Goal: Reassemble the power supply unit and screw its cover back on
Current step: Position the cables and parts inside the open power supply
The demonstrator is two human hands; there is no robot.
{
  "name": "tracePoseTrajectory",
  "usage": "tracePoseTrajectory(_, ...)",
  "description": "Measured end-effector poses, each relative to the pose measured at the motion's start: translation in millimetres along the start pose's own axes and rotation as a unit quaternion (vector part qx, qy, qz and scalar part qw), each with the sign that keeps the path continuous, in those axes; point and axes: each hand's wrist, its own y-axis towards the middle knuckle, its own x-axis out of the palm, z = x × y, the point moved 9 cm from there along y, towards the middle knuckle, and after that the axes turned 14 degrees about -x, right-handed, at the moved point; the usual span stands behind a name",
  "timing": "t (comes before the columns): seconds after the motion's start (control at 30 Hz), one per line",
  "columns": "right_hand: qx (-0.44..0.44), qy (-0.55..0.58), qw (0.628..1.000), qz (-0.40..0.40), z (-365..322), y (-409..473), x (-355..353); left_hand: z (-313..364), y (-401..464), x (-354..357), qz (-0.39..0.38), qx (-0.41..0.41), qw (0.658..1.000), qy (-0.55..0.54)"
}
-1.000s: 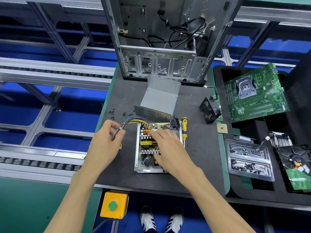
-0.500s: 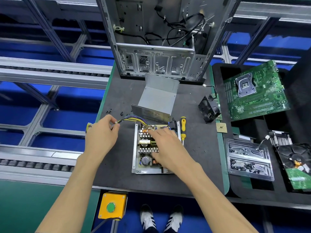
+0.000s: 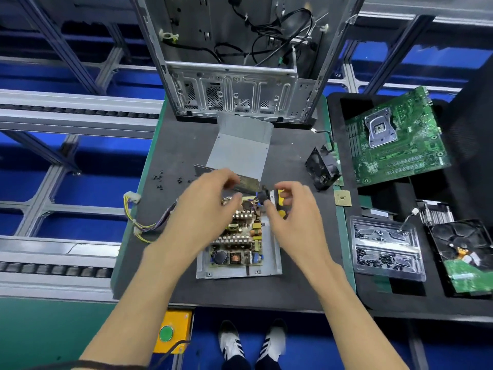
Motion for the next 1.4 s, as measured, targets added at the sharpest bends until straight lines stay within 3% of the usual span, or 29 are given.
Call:
tracePoseTrajectory(0.17, 0.108, 0.039, 0.991, -0.066, 33.7, -15.1, 14.8, 13.0, 11.5, 60.9, -0.076, -0.022, 0.994, 0.078)
tracePoseTrajectory(0.3, 0.094, 0.058, 0.992, -0.062, 32.6, -16.3, 17.2, 10.3, 18.8, 82.3, -0.082, -0.032, 0.991, 0.097)
tracePoseTrajectory(0.57, 0.080, 0.067, 0.992, -0.076, 29.1, -15.8, 17.8, 3.4, 27.4, 80.2, -0.019, -0.017, 0.994, 0.109)
tracePoseTrajectory(0.83, 0.057, 0.069, 0.993, -0.071, 24.6, -15.0, 15.8, 0.8, 28.3, 82.9, -0.054, -0.008, 0.986, 0.159)
tracePoseTrajectory(1.4, 0.104, 0.155, 0.978, -0.095, 44.0, -18.6, 28.1, 5.5, 18.1, 97.3, -0.060, 0.098, 0.974, 0.193)
